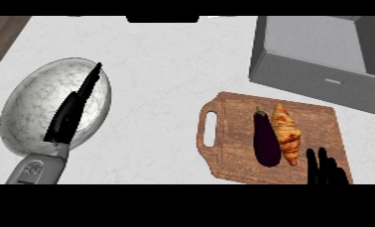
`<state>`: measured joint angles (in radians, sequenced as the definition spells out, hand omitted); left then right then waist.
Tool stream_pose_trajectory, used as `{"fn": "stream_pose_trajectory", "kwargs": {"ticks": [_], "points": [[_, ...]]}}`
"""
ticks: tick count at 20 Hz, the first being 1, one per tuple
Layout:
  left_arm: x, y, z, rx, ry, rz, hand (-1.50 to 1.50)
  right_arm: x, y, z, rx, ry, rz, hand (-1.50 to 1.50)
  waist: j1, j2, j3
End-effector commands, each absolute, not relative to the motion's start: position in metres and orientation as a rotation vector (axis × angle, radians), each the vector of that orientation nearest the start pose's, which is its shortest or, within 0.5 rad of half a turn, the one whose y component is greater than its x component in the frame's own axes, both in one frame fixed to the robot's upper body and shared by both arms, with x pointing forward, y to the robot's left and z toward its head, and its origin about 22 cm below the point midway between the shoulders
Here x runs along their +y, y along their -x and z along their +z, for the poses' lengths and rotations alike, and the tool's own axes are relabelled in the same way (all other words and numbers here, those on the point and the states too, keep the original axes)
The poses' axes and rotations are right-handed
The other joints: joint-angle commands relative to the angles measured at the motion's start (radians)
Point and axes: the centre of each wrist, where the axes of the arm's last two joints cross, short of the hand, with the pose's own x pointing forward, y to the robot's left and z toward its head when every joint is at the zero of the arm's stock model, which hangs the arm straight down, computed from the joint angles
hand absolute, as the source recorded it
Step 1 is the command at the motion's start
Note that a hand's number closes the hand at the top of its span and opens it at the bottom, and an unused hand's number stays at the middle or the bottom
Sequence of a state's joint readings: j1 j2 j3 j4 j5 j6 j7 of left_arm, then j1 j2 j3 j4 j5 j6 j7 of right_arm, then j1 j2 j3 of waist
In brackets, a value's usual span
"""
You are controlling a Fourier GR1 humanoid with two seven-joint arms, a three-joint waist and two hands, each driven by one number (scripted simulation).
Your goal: Pick the eggplant from the cutting board and place it in the cardboard box
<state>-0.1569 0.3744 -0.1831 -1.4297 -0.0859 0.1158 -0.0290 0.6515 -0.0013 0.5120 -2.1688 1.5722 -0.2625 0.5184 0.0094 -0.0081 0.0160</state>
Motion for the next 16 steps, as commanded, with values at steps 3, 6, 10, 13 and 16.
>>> {"fn": "stream_pose_trajectory", "kwargs": {"ticks": [3,6,10,13,16], "points": [[0.282,-0.276,-0.011,-1.470,-0.320,-0.428,0.00,-0.168,-0.123,0.059,-1.161,1.311,0.674,-1.50,-0.012,0.014,-0.017],[0.284,-0.261,-0.008,-1.476,-0.317,-0.427,0.00,-0.150,-0.141,0.041,-1.123,1.284,0.688,-1.50,-0.002,0.011,-0.016],[0.279,-0.263,-0.007,-1.476,-0.326,-0.416,0.00,-0.158,-0.155,0.050,-1.118,1.243,0.684,-1.50,-0.005,0.010,-0.016],[0.274,-0.268,0.007,-1.470,-0.323,-0.416,0.00,-0.158,-0.154,0.026,-1.101,1.290,0.679,-1.50,-0.010,0.008,-0.016],[0.303,-0.268,-0.004,-1.475,-0.333,-0.420,0.00,-0.158,-0.184,0.031,-1.100,1.289,0.682,-1.50,-0.007,0.011,-0.016]]}}
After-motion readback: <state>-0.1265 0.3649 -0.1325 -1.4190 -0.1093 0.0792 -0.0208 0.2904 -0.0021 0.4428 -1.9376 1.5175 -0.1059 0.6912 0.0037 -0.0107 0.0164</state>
